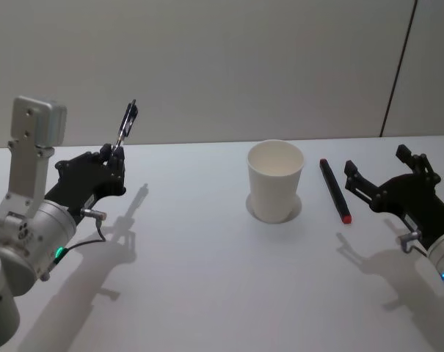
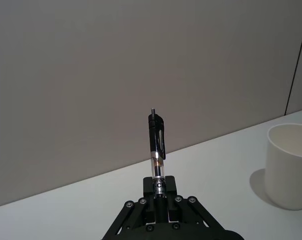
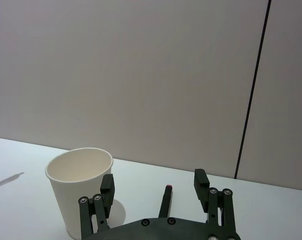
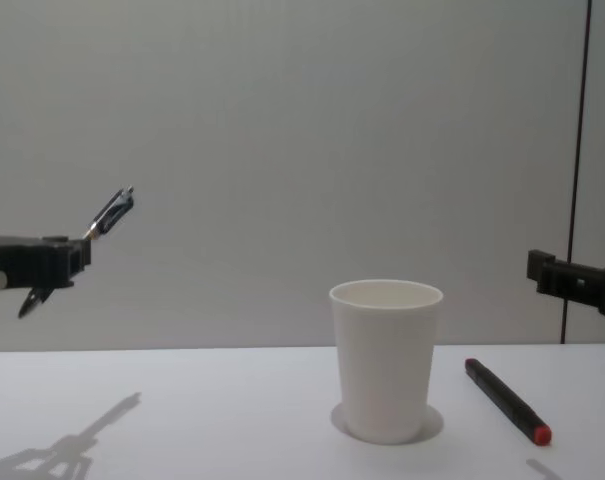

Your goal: Place the pen into the pen holder.

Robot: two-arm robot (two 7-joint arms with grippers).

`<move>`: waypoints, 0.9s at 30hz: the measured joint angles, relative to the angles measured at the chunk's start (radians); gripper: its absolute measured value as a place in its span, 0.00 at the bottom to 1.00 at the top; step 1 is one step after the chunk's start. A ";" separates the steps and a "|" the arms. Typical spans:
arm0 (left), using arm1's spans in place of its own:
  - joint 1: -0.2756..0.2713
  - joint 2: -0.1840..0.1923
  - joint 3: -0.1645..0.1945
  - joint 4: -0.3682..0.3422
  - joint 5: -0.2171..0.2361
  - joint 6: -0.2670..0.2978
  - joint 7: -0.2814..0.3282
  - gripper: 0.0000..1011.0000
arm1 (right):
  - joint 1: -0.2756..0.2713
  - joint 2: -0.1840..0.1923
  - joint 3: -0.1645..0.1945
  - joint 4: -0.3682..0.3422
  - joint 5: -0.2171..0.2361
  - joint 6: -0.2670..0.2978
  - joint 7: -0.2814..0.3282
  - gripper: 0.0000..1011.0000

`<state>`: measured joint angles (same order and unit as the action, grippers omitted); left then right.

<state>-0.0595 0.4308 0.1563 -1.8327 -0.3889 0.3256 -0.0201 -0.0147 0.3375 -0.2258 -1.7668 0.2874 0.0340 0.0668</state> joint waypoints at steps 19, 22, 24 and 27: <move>-0.009 0.013 -0.003 0.079 -0.066 -0.213 -0.275 0.14 | 0.000 0.000 0.000 0.000 0.000 0.000 0.000 0.99; -0.019 0.008 0.004 0.099 -0.080 -0.242 -0.335 0.14 | 0.000 0.000 0.000 0.000 0.000 0.000 0.000 0.99; -0.023 0.005 0.007 0.107 -0.085 -0.250 -0.358 0.14 | 0.000 0.000 0.000 0.000 0.000 0.000 0.000 0.99; -0.032 -0.001 0.014 0.123 -0.094 -0.269 -0.407 0.14 | 0.000 0.000 0.000 0.000 0.000 0.000 0.000 0.99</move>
<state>-0.0918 0.4295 0.1704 -1.7096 -0.4827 0.0571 -0.4266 -0.0146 0.3374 -0.2258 -1.7668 0.2873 0.0340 0.0668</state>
